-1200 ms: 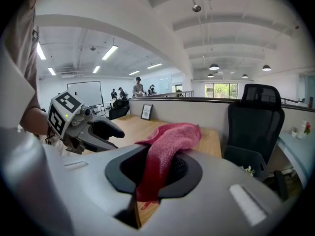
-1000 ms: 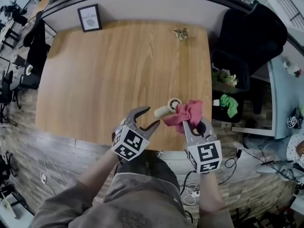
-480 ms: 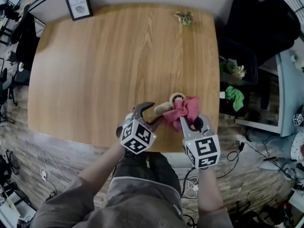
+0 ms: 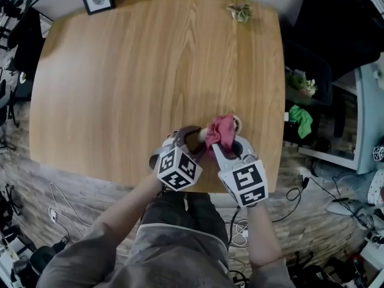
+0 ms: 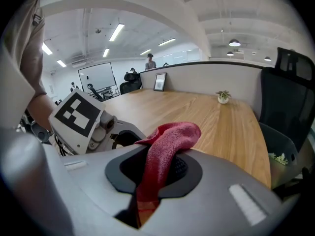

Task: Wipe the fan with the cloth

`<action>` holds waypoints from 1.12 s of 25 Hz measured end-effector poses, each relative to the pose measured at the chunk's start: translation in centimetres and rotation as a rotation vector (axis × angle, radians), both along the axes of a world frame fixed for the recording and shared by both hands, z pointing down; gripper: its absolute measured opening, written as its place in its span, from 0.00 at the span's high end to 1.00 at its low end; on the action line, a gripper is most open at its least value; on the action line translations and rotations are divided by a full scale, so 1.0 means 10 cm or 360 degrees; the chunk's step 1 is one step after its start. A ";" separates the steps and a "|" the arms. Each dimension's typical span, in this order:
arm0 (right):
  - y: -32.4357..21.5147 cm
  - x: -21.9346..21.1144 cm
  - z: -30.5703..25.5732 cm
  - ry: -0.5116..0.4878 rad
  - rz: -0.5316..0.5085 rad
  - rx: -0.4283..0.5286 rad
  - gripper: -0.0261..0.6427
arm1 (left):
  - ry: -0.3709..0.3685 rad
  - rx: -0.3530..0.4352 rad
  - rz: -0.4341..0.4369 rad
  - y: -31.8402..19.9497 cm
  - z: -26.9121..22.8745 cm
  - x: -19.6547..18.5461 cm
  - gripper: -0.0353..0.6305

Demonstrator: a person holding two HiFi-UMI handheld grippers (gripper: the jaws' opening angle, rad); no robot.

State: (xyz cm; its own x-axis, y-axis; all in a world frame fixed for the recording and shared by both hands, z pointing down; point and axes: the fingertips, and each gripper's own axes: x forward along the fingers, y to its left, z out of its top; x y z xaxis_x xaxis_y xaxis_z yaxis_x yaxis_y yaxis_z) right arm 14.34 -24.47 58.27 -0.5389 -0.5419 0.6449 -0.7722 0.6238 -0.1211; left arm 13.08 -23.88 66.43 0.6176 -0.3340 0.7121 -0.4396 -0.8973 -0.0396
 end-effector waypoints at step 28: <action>-0.36 0.68 0.23 0.0434 0.0241 -0.0039 0.88 | -0.0013 -0.0024 0.0079 0.08 0.03 -0.05 0.68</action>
